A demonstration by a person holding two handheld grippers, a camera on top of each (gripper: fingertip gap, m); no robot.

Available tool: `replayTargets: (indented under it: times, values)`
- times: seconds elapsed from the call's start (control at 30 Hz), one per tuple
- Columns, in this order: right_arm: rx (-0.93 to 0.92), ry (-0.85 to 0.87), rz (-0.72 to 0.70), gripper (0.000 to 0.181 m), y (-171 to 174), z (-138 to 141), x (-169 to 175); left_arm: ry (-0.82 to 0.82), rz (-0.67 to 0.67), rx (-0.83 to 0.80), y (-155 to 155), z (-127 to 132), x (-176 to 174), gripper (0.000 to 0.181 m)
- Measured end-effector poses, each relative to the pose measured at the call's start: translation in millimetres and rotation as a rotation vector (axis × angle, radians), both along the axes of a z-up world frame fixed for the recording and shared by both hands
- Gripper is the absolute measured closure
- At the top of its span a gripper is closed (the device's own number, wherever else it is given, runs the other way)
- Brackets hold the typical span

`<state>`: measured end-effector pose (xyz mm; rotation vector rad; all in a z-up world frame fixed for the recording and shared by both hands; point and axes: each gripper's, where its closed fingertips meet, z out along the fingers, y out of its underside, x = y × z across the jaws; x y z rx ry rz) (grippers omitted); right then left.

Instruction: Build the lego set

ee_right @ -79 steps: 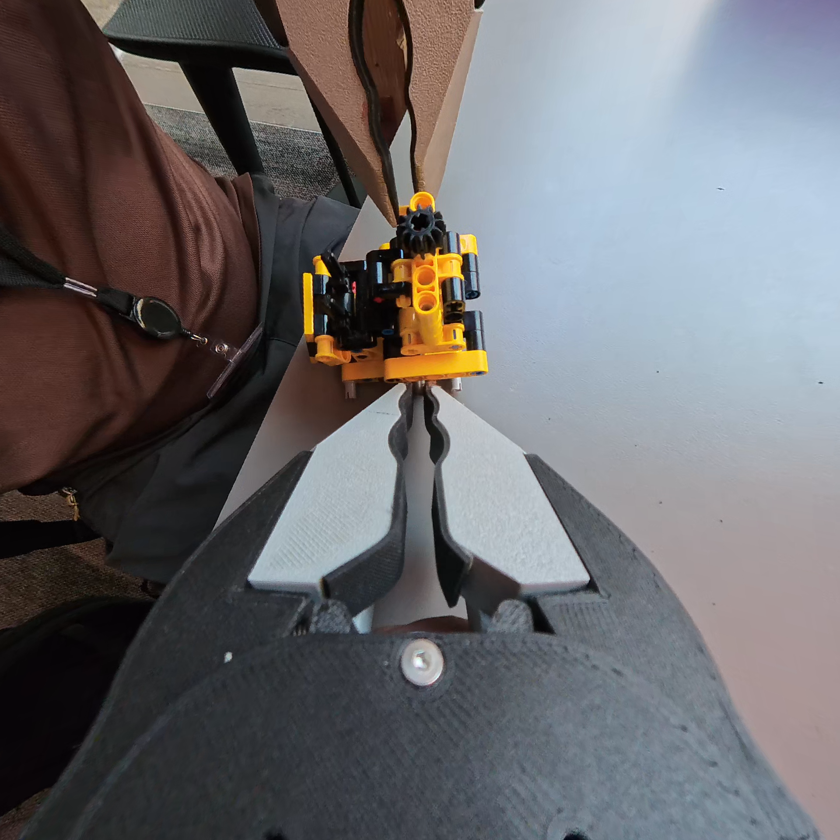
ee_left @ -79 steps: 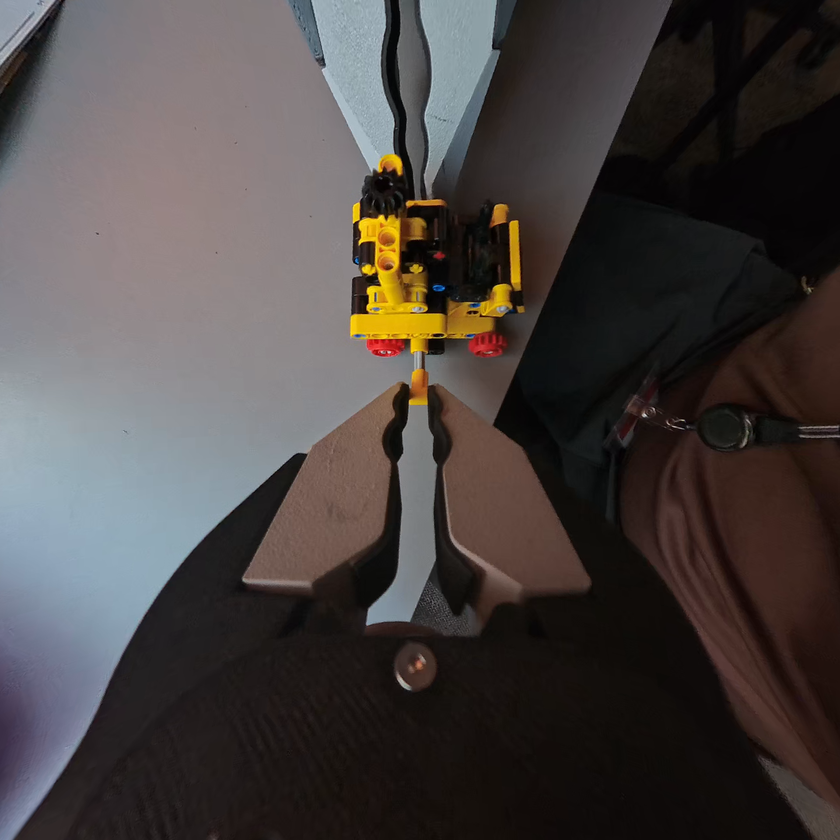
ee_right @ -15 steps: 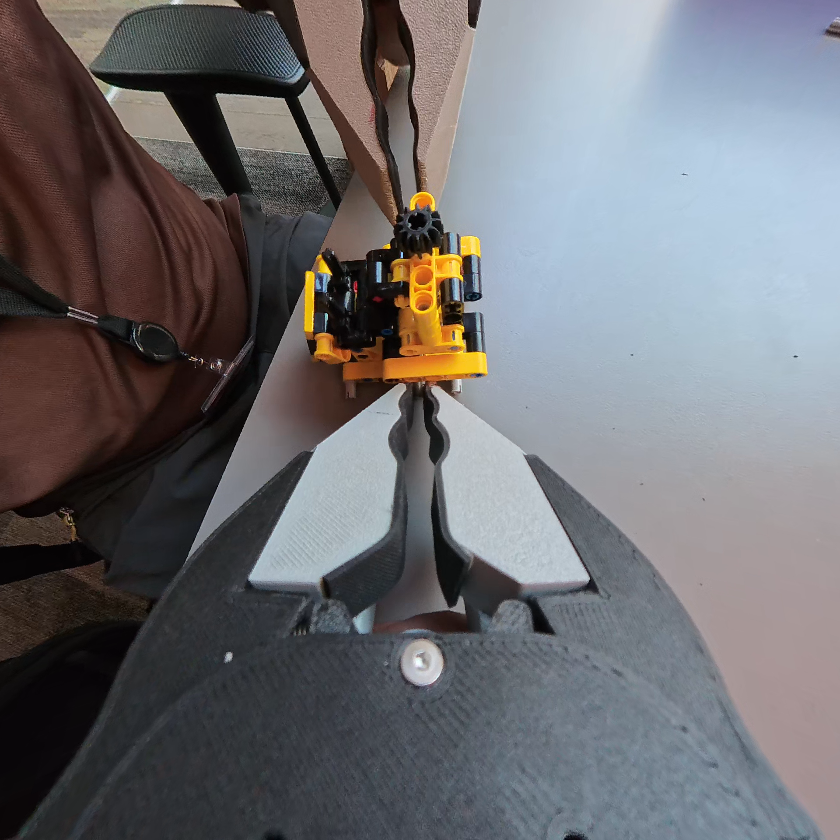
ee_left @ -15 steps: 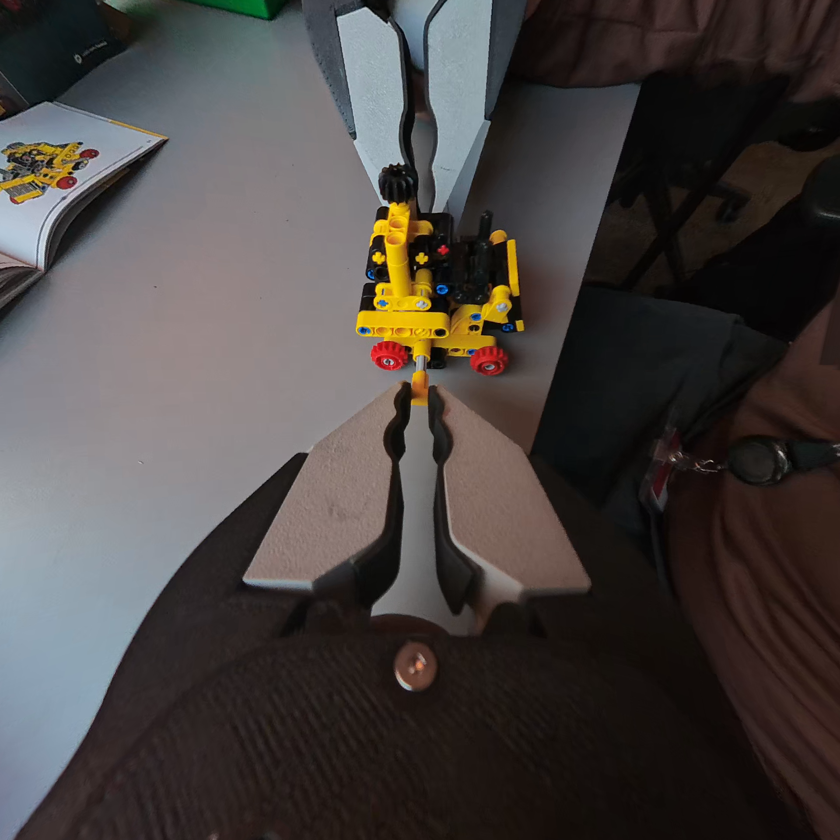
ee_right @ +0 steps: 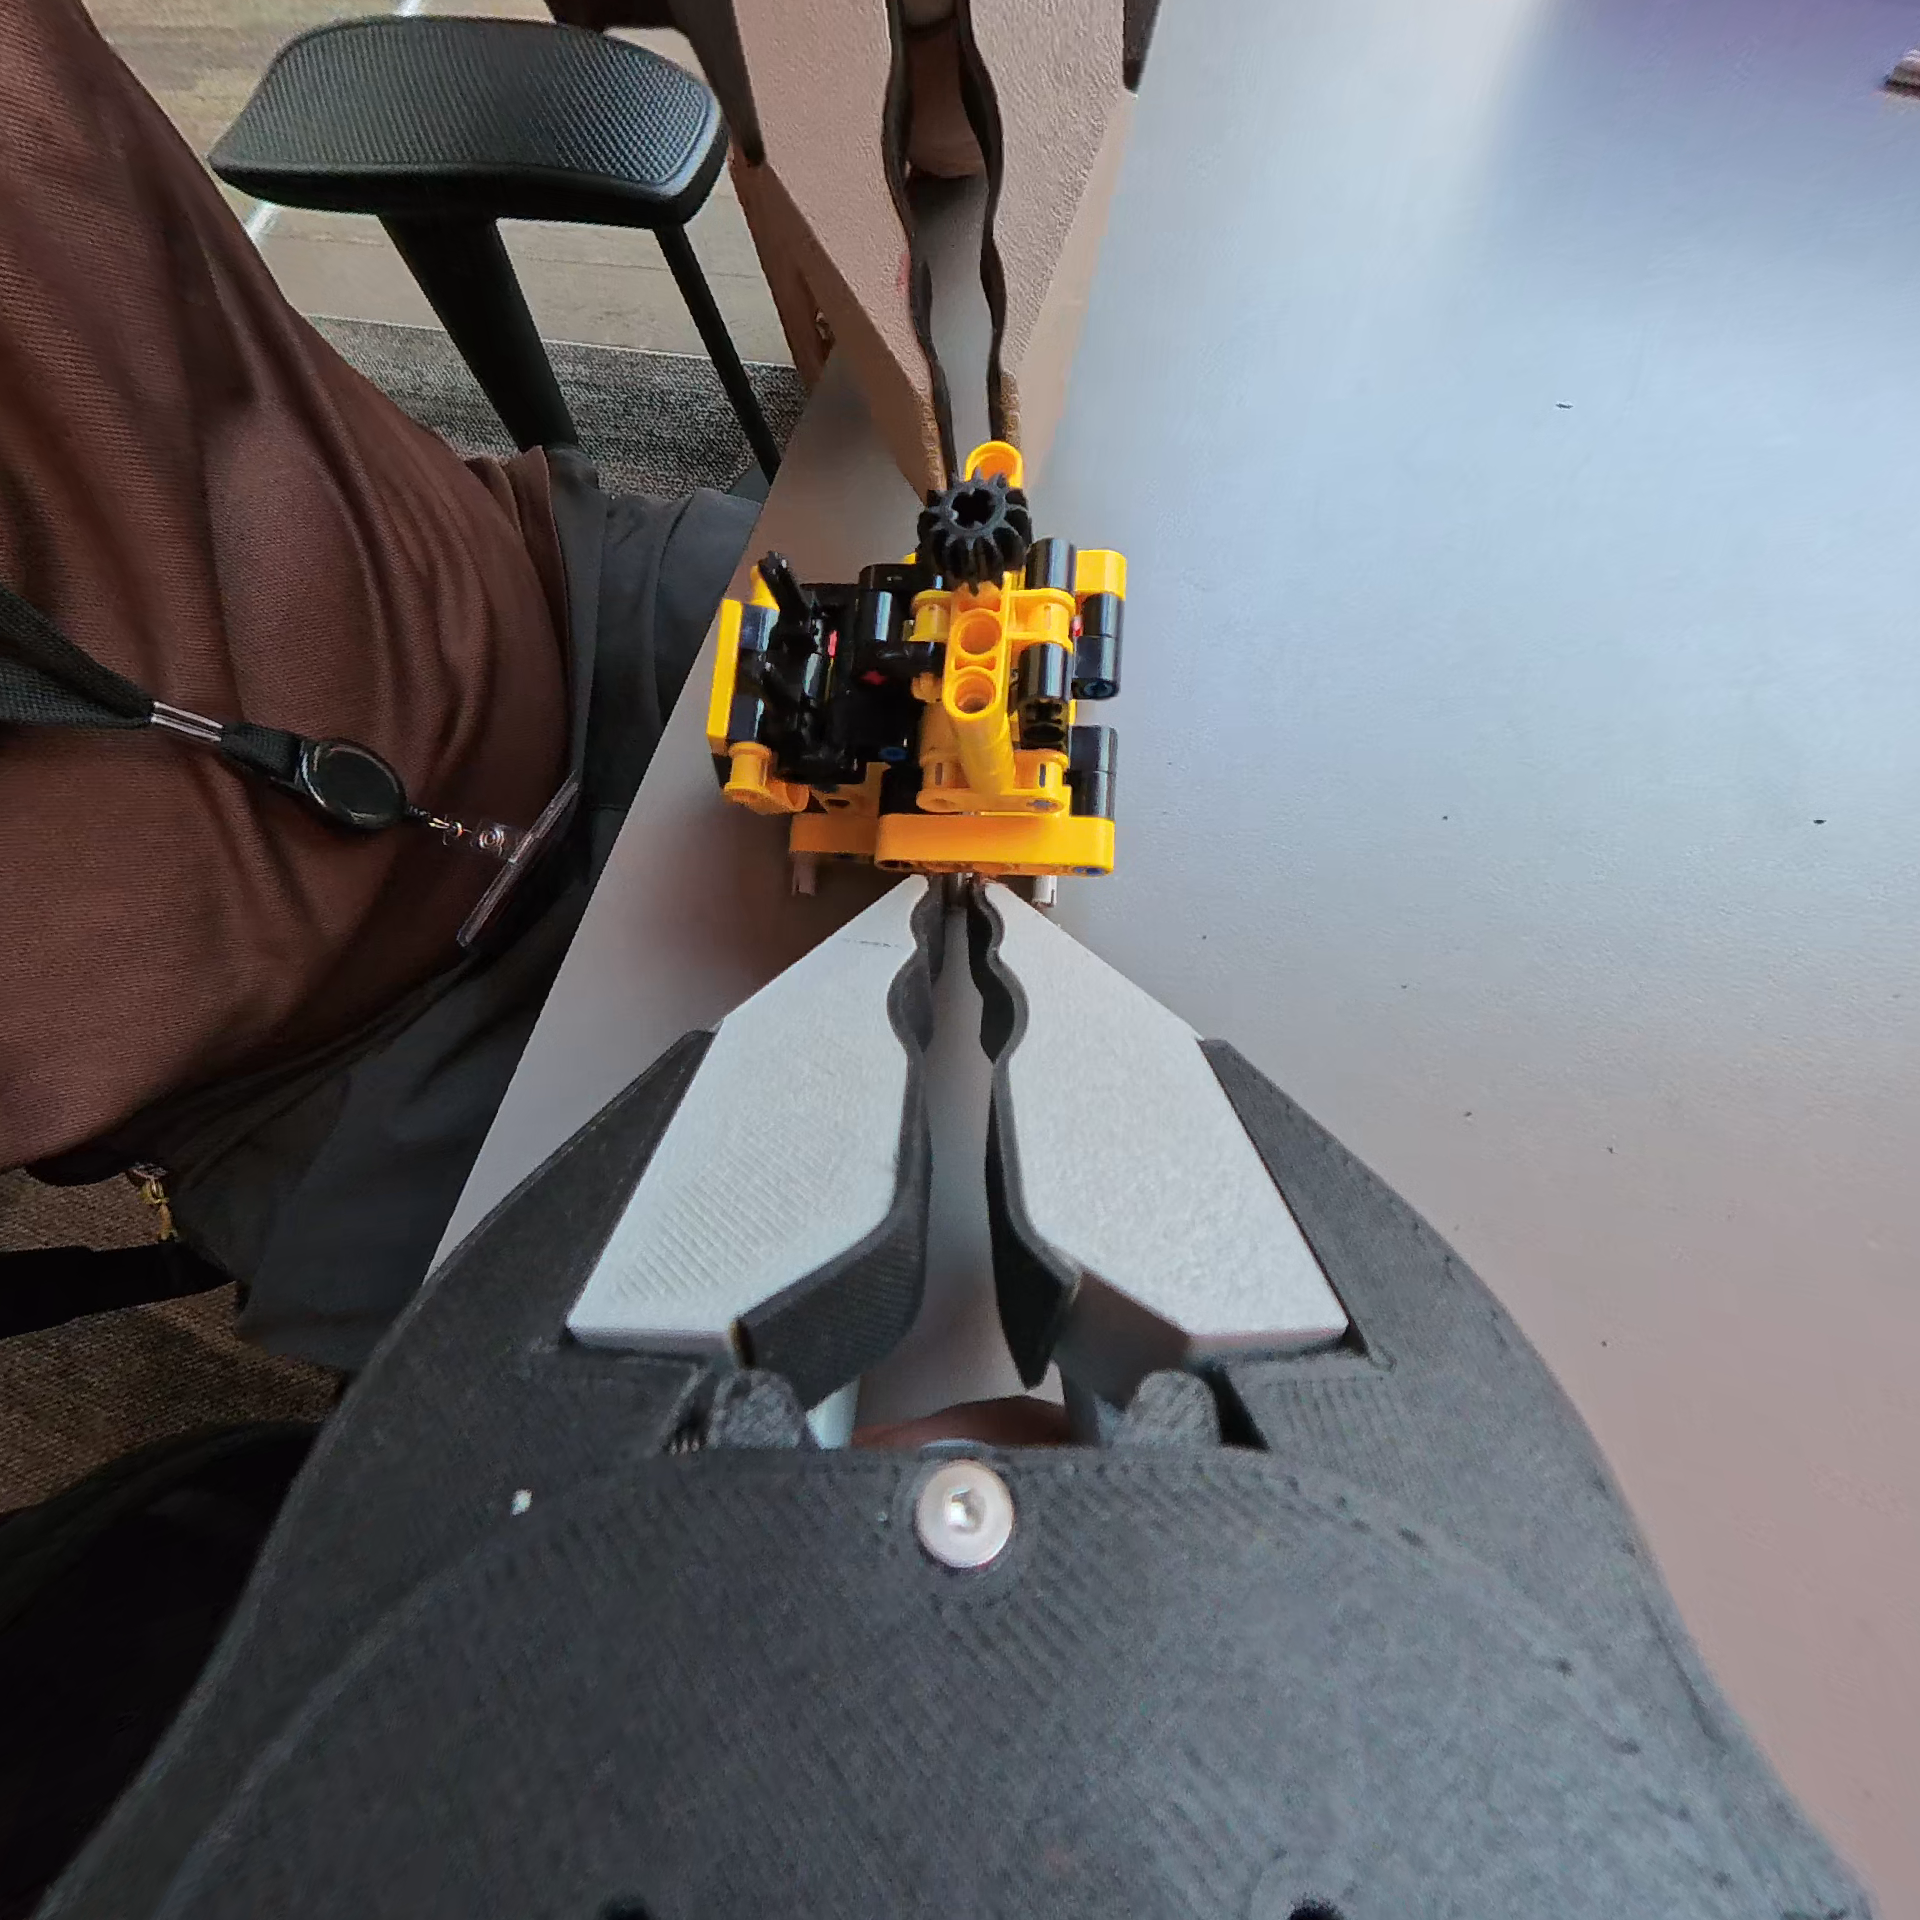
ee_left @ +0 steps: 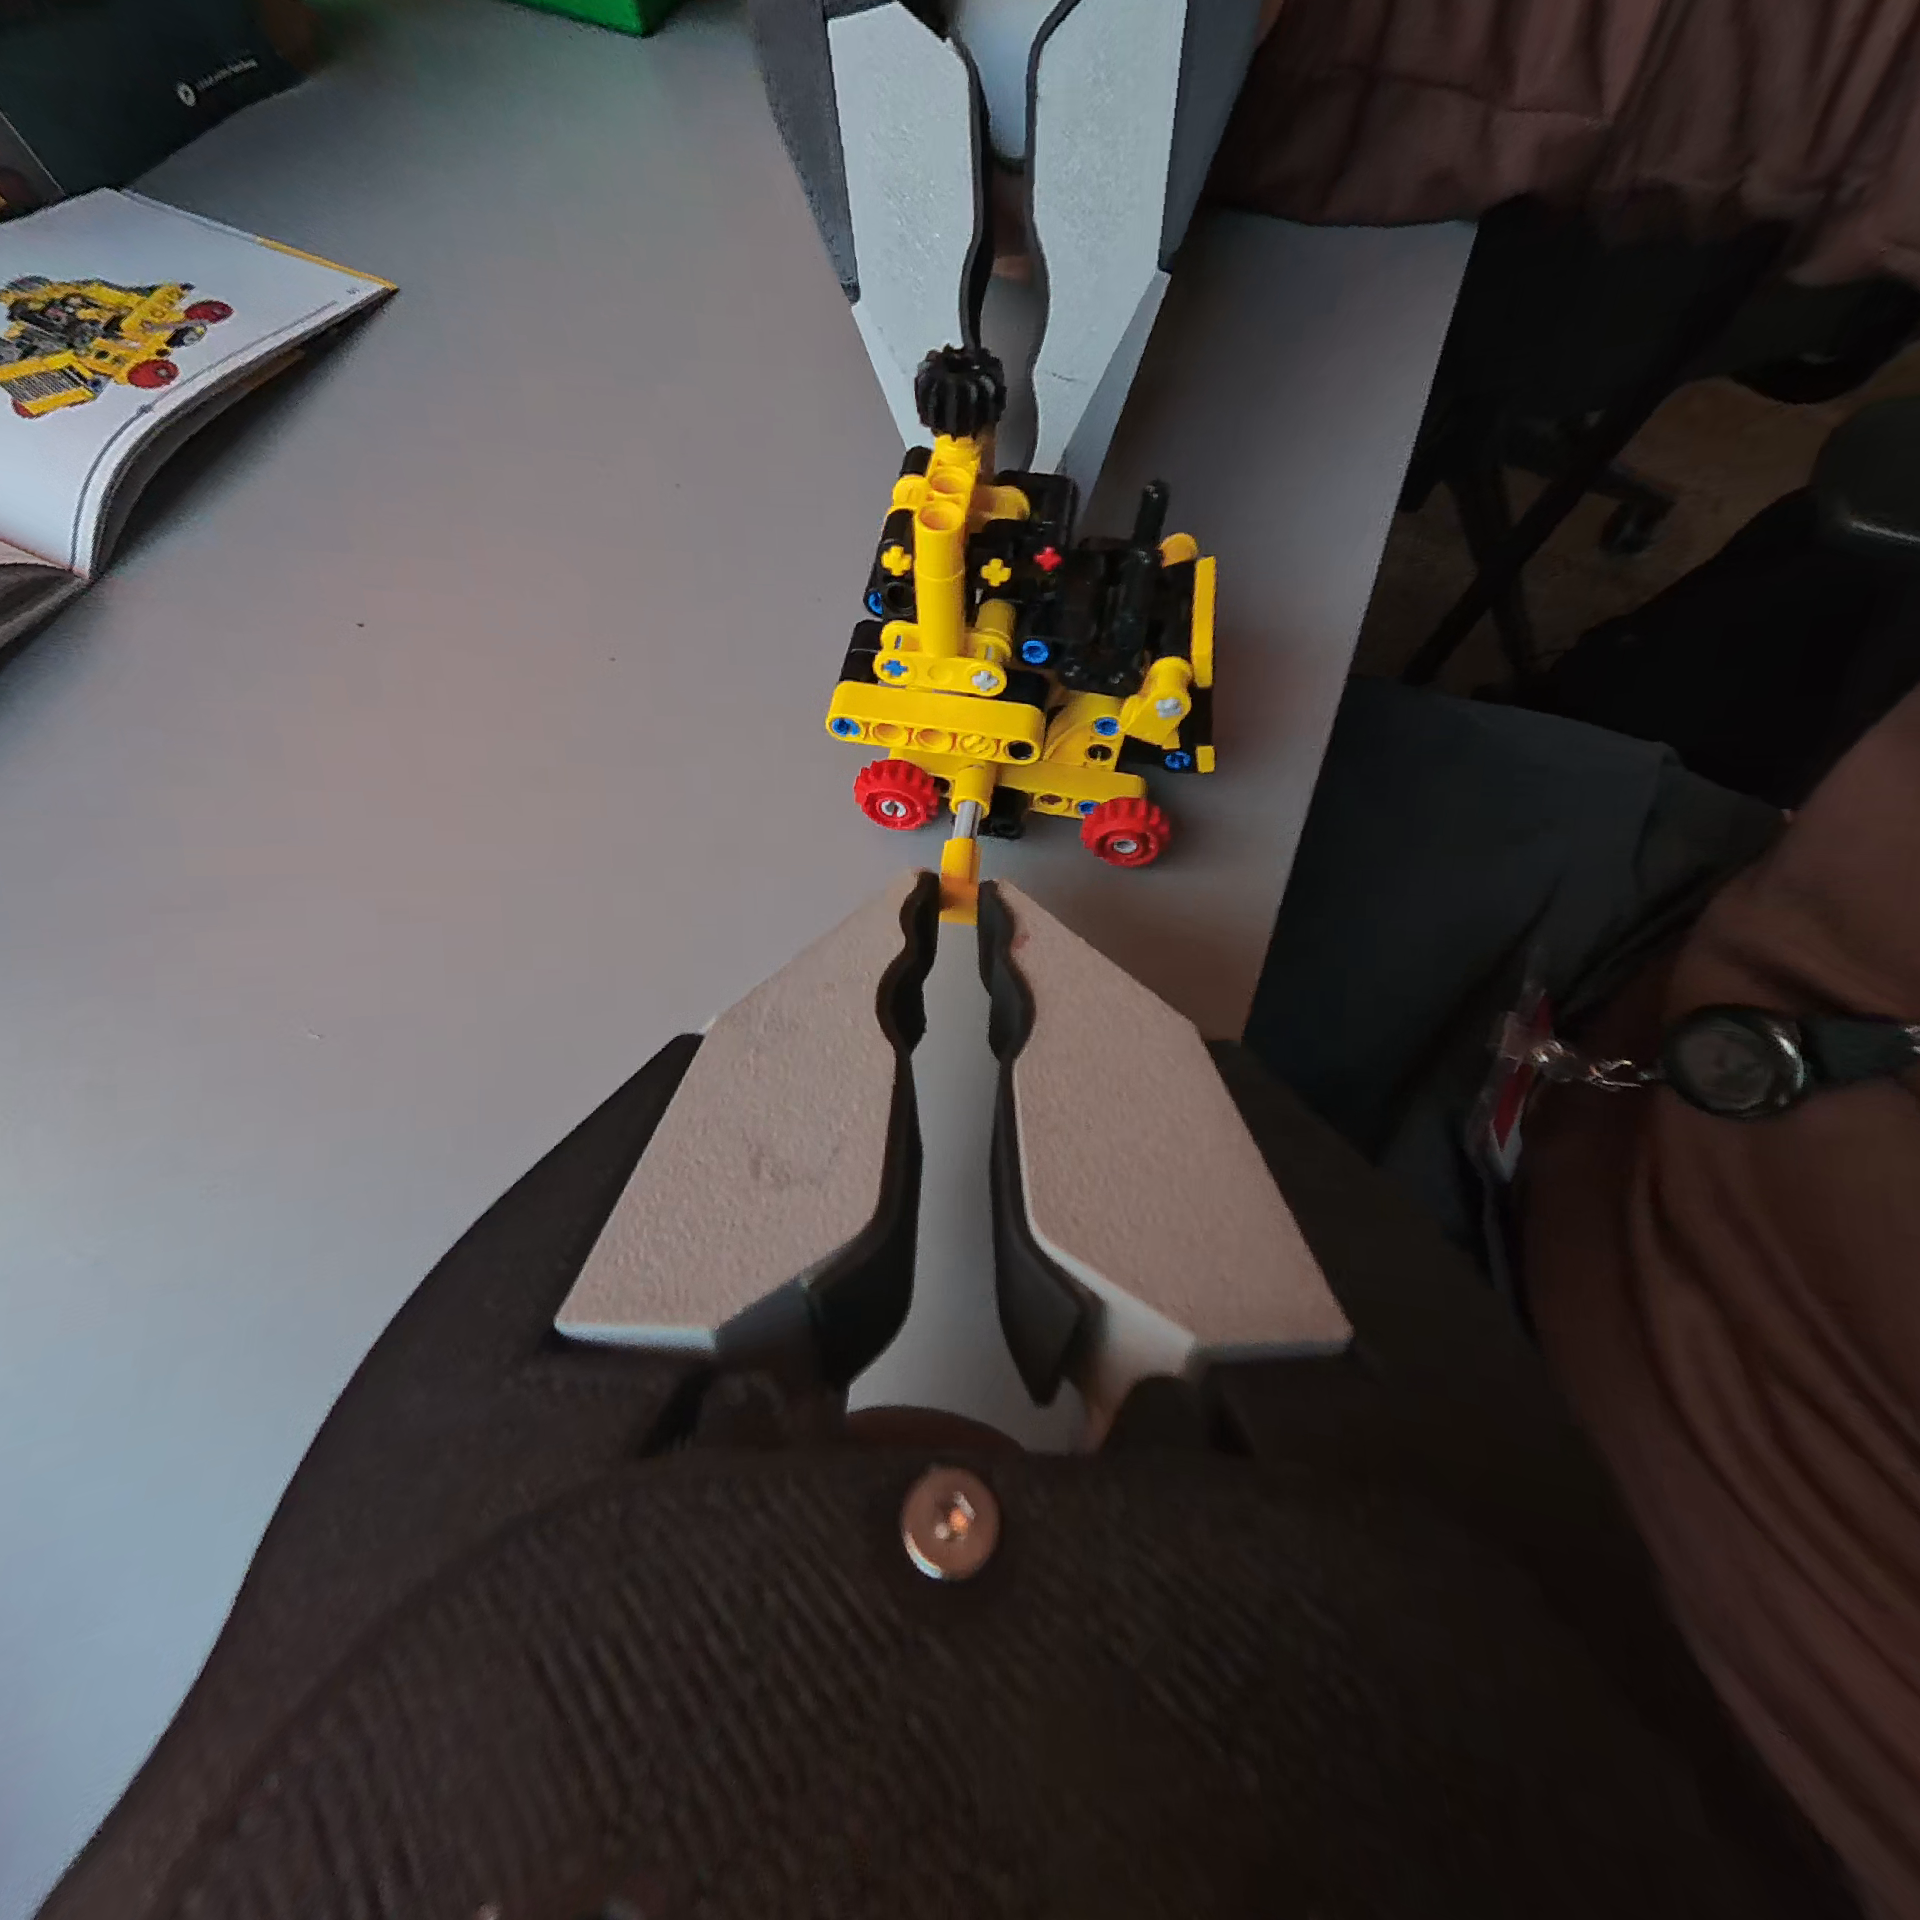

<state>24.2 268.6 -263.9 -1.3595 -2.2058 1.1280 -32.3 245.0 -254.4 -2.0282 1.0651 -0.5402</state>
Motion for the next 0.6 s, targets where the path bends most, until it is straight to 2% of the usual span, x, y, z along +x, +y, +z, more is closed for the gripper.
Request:
replayTargets:
  times: [0.3, 0.47, 0.6]
  values:
    - [0.018, 0.011, -0.008, 0.181, 2.3, -0.1, -1.9, 0.026, -0.062, 0.004, 1.7, -0.3, -1.5, 0.177]
    - [0.037, 0.015, -0.009, 0.181, 3.2, -0.3, -2.4, 0.128, -0.116, 0.031, 4.2, 0.6, -2.8, 0.176]
    - [0.037, 0.016, -0.025, 0.181, 7.0, -0.2, -3.3, 0.135, -0.137, 0.029, 5.3, 0.5, -2.1, 0.176]
